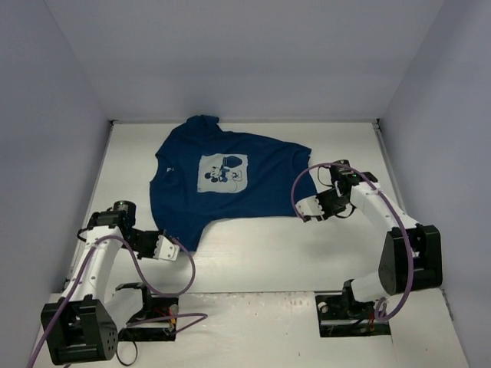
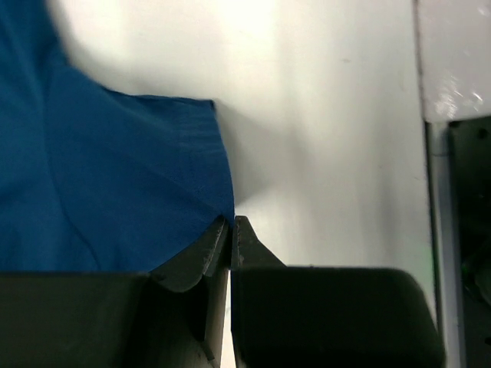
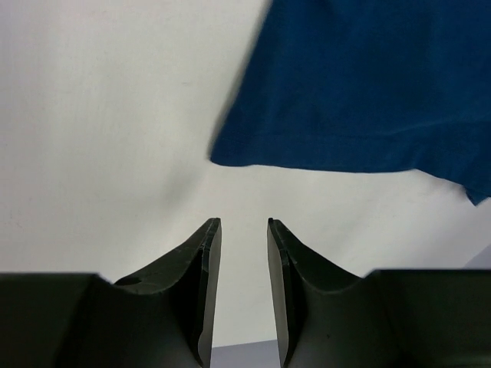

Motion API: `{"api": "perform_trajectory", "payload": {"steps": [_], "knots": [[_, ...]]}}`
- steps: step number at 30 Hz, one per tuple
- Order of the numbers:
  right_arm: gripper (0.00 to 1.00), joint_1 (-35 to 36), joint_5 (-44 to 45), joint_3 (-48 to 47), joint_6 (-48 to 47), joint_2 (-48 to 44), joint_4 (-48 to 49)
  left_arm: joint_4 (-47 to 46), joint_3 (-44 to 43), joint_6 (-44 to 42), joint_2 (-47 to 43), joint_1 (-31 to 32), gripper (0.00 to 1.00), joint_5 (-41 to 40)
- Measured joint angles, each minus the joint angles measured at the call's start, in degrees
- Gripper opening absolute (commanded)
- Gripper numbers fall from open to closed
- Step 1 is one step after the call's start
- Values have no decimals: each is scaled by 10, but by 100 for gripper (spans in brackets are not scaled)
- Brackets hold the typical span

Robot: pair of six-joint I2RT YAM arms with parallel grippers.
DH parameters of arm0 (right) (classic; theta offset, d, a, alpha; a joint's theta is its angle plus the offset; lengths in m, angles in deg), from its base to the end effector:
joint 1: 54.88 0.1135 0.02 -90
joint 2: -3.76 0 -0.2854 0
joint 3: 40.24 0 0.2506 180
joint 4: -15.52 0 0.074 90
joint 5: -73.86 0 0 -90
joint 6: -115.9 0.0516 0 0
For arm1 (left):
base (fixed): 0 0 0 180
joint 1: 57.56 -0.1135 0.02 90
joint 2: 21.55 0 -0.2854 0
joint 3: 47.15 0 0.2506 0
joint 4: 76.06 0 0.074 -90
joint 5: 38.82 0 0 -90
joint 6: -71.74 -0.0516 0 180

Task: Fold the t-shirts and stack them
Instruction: Flatten out the tshirt

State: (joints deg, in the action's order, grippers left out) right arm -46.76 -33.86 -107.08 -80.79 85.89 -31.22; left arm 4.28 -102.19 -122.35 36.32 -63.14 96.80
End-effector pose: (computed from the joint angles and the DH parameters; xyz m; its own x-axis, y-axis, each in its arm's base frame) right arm 0.2754 0.0552 0.2214 0.5153 -0.8481 -0.1228 -0.7583 -0.3845 -0.5265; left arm 0.1346 -0.0239 0.2335 0.2567 0.7067 -0.6593 0.9544 -0.0778 0.2881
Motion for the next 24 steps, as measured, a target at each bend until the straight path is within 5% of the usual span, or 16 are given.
{"api": "perform_trajectory", "payload": {"steps": [7,13,17,20,24], "knots": [[35,26,-27,-57,65,-8,-8,6,47,-62,-8,0,11,-48],[33,41,-49,-64,115,-25,-16,8,26,-58,45,-2,56,-70],[14,42,-62,-85,163,-18,-28,17,-60,-40,50,-9,79,-14],[3,40,-74,-131,216,19,-29,14,-129,16,40,-9,80,39],[0,38,-77,-176,277,91,-18,-14,-211,129,75,0,64,75]]}}
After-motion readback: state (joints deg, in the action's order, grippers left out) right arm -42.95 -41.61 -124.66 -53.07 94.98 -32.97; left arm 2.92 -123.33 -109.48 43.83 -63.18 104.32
